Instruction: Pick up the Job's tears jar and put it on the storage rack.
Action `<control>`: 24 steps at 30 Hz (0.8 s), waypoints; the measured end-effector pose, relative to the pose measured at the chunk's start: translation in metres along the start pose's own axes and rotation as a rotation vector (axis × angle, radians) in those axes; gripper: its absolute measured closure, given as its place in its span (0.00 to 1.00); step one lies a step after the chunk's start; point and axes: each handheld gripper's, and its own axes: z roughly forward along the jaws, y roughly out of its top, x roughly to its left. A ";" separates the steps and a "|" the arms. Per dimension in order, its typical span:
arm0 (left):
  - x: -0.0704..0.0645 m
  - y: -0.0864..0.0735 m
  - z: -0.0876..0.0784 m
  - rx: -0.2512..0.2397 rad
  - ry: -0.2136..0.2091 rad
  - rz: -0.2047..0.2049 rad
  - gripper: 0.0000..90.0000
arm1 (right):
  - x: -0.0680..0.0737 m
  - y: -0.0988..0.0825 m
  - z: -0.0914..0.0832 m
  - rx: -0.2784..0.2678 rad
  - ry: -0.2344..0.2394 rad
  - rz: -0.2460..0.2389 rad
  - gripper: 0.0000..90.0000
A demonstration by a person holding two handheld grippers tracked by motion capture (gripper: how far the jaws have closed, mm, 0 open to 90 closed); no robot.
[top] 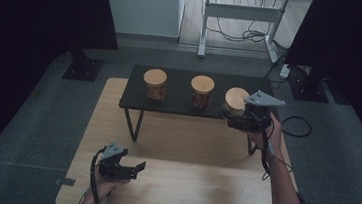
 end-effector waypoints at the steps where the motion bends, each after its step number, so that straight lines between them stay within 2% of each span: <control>1: 0.000 0.000 0.000 0.000 0.001 -0.001 0.07 | 0.000 0.001 0.001 0.000 -0.001 -0.002 0.28; 14: 0.001 -0.002 -0.002 -0.015 0.016 -0.009 0.07 | -0.008 0.002 0.015 0.004 -0.035 0.036 0.28; 24: 0.001 -0.002 0.000 -0.004 0.012 -0.008 0.07 | -0.012 -0.001 0.022 0.006 -0.066 0.070 0.28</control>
